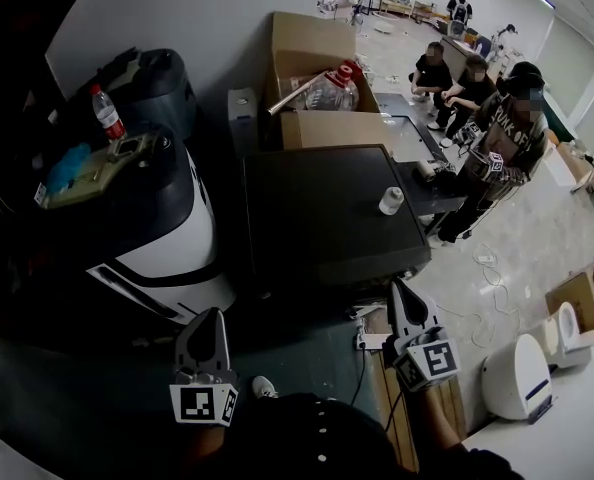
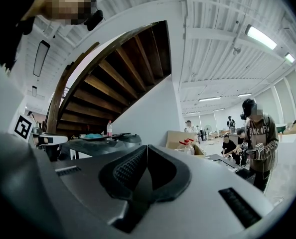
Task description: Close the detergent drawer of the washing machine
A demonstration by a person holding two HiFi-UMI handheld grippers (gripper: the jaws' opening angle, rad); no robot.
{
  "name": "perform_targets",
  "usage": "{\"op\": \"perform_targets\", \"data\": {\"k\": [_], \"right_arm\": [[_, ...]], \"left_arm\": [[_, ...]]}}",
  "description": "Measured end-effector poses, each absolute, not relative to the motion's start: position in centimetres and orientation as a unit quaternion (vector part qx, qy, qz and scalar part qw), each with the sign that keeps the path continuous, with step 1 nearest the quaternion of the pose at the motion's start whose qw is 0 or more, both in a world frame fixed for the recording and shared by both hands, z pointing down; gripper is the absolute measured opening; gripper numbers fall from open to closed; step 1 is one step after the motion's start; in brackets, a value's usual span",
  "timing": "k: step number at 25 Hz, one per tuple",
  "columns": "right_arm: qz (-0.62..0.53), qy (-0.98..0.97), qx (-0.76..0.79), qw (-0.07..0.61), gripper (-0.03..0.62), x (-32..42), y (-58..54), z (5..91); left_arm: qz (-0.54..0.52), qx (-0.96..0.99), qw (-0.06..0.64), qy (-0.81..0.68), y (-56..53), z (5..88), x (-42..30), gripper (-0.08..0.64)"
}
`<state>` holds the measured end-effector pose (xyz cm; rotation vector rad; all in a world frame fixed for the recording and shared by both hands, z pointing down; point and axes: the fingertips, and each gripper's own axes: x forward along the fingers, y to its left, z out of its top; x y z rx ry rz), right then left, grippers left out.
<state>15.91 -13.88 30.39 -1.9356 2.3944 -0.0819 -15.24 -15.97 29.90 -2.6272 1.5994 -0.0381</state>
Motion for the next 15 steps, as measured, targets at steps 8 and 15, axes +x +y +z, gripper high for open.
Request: {"op": "perform_targets", "data": {"k": [8,15], "right_arm": [[-0.027,0.780,-0.625,0.027,0.032,15.70,-13.67,30.36],[-0.024,0.790,-0.610,0.061,0.031,14.90,-13.83,29.76]], "left_arm": [[-0.013,-0.853,0.033,0.521,-15.65,29.97,-15.09,0.015],[-0.011,-0.852,0.036,0.522,-15.66,30.03,-15.06,0.015]]}}
